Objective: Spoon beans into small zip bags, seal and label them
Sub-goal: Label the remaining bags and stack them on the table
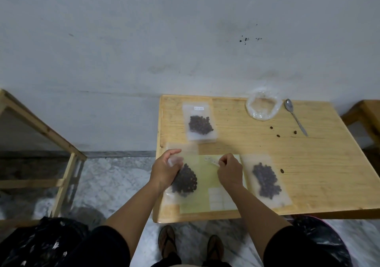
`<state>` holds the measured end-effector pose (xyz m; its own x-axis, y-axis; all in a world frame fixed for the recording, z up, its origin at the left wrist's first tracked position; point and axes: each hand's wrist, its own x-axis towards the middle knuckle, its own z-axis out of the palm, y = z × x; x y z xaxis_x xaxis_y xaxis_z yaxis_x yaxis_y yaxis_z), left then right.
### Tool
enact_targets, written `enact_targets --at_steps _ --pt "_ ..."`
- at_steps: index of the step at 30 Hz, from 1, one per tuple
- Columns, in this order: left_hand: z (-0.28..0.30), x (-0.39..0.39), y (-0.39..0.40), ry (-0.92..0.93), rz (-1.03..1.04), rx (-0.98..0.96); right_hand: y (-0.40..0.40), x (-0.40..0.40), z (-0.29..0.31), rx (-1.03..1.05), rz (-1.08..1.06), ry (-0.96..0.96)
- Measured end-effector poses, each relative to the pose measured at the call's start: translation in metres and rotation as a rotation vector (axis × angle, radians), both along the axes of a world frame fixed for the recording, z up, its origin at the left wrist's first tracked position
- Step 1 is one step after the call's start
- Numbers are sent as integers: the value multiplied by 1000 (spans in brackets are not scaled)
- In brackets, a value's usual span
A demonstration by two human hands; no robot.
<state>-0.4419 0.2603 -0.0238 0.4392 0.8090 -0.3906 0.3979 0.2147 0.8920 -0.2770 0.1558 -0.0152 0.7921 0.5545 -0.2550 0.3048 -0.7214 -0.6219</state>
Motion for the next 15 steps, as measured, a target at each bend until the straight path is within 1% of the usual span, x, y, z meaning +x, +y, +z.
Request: enact_targets --at_steps 2,6,8,10,15 --pt "3 3 2 -2 -18 24 1 3 12 76 18 -20" --pt "19 14 6 -36 -69 111 15 3 45 233 139 -81" --pt "28 20 7 -85 -81 133 25 -3 61 277 179 -54" --pt "38 25 6 -123 -104 166 34 -9 73 284 235 -50" --pt "56 31 7 -193 -111 226 45 -17 88 236 337 -145"
